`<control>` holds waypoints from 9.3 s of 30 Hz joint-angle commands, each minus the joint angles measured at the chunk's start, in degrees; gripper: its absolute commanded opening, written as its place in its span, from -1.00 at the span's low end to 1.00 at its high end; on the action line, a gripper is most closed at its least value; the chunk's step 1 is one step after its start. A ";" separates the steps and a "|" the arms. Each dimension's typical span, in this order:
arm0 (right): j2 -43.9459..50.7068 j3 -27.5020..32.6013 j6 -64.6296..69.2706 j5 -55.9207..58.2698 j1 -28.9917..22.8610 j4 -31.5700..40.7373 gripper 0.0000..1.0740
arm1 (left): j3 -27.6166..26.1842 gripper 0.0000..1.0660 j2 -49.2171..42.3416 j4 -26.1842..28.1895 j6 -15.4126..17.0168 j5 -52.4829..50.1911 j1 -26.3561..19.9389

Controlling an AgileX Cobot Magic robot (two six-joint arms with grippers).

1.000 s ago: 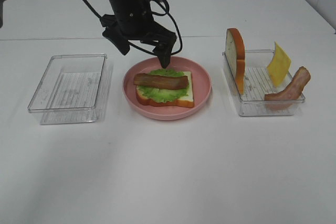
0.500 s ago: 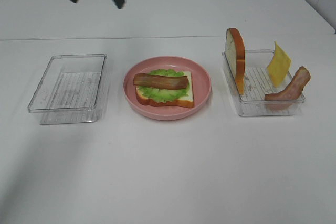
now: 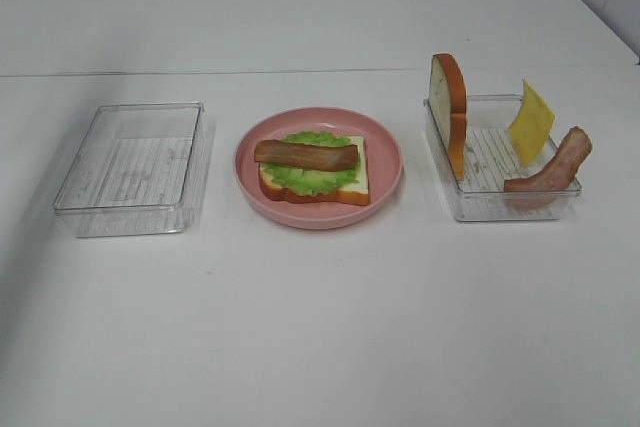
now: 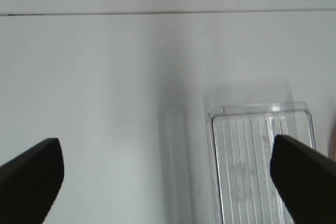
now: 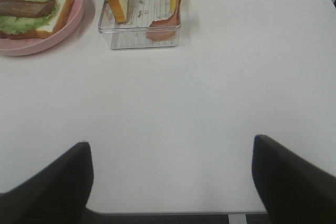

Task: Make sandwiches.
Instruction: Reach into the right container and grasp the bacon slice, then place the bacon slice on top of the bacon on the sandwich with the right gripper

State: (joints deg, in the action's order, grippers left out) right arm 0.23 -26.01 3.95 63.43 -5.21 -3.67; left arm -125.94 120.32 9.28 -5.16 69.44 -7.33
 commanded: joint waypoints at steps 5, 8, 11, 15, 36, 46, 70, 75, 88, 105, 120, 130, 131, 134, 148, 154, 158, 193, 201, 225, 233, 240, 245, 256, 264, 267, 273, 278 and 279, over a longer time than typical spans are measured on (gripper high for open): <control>1.66 0.23 -0.29 -0.46 -0.11 0.23 0.49 | 23.61 0.88 -18.62 0.00 -3.95 3.90 0.17; 1.66 0.23 -0.29 -0.46 -0.11 0.23 0.49 | 34.78 0.88 -27.85 0.00 -4.64 -0.17 0.17; 1.66 0.23 -0.29 -0.46 -0.11 0.23 0.49 | 47.50 0.88 -37.70 -0.46 -4.64 -3.55 0.17; 1.66 0.23 -0.29 -0.46 -0.11 0.23 0.49 | 64.34 0.88 -55.35 -1.72 -4.64 -8.02 0.17; 1.66 0.23 -0.29 -0.46 -0.11 0.23 0.49 | 95.91 0.88 -115.85 -1.83 -3.21 -7.73 0.17; 1.43 0.23 -0.40 -0.46 -0.11 0.00 0.49 | 96.09 0.88 -121.64 -1.66 -2.86 -7.45 0.00; 1.32 0.23 -0.40 -0.46 -0.11 0.00 0.49 | 96.09 0.88 -121.64 -1.72 0.29 -7.85 2.35; 0.46 -0.40 -0.57 -0.23 -0.11 0.00 0.48 | 96.09 0.88 -121.64 -1.72 0.29 -7.85 2.35; -39.19 -14.73 -2.23 -2.81 -0.11 6.82 0.47 | 96.09 0.88 -121.64 -1.72 0.29 -7.85 2.35; -83.02 -36.90 0.34 -10.31 -0.06 6.02 0.85 | 96.09 0.88 -121.64 -1.72 0.29 -7.85 2.35; -104.97 -57.87 -5.96 -2.23 6.76 7.91 0.83 | 96.09 0.88 -121.64 -1.72 0.29 -7.85 2.35; -111.04 -58.79 -10.03 -5.39 10.03 10.26 0.83 | 96.09 0.88 -121.64 -1.72 0.29 -7.85 2.35; -111.04 -58.79 -10.03 -5.39 10.03 10.26 0.83 | 96.09 0.88 -121.64 -1.72 0.29 -7.85 2.35; -112.64 -58.79 -10.20 -6.93 10.03 11.29 0.83 | 96.09 0.88 -121.64 -1.72 0.29 -7.85 2.35; -119.12 -58.79 -10.20 -9.68 10.03 11.63 0.72 | 96.09 0.88 -121.64 -1.66 0.29 -7.85 2.35; -119.40 -58.79 -10.20 -9.57 10.03 11.97 0.52 | 96.09 0.88 -121.64 -1.66 0.29 -7.85 2.35; -119.40 -58.79 -9.91 -9.45 10.03 11.97 0.07 | 96.09 0.88 -121.64 -1.60 0.29 -7.85 2.35; -119.00 -58.79 -9.22 -6.13 10.03 11.97 -1.00 | 96.09 0.88 -121.64 -1.43 0.29 -7.85 2.35; -111.78 -58.79 -6.25 0.06 10.03 12.43 -1.00 | 96.09 0.88 -121.64 -1.43 0.29 -7.85 2.35; -95.86 -58.79 -14.50 -3.38 -3.55 44.52 -1.00 | 96.09 0.88 -121.64 -0.86 0.34 -7.85 2.35; -102.56 -60.79 -14.50 -10.31 -12.32 46.52 -1.00 | 96.09 0.88 -121.64 -0.74 0.34 -7.85 2.35; -113.22 -71.51 -13.92 -11.69 -16.33 48.13 -1.00 | 96.09 0.88 -121.64 -0.74 0.34 -7.85 2.35; -119.86 -77.69 -12.66 -11.34 -17.48 49.16 -1.00 | 96.09 0.88 -121.64 -0.74 0.34 -7.85 2.35; -127.94 -81.65 -11.75 -12.72 -17.53 50.13 -1.00 | 96.09 0.88 -121.64 -0.74 0.34 -7.85 2.35; -131.21 -81.65 -11.97 -13.06 -17.53 51.11 -1.00 | 96.09 0.88 -121.64 -0.74 0.34 -7.85 2.35; -131.89 -81.65 -12.38 -12.38 -17.42 50.08 -1.00 | 96.09 0.88 -121.64 -0.74 0.34 -7.85 2.35; -131.84 -81.65 -11.12 -12.03 -17.36 44.18 -1.00 | 96.09 0.88 -121.64 -0.74 0.34 -7.85 2.35; -131.84 -81.65 -8.94 -11.52 -17.36 38.27 -1.00 | 96.09 0.88 -121.64 -0.74 0.34 -7.85 2.35; -131.84 -81.65 -7.79 -11.52 -17.36 35.87 -1.00 | 96.09 0.88 -121.64 -0.74 0.34 -7.85 2.35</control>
State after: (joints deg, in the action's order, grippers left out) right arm -131.89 -107.31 -4.87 51.28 -22.57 34.21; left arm -29.97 -0.29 7.91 -5.39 61.88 -5.39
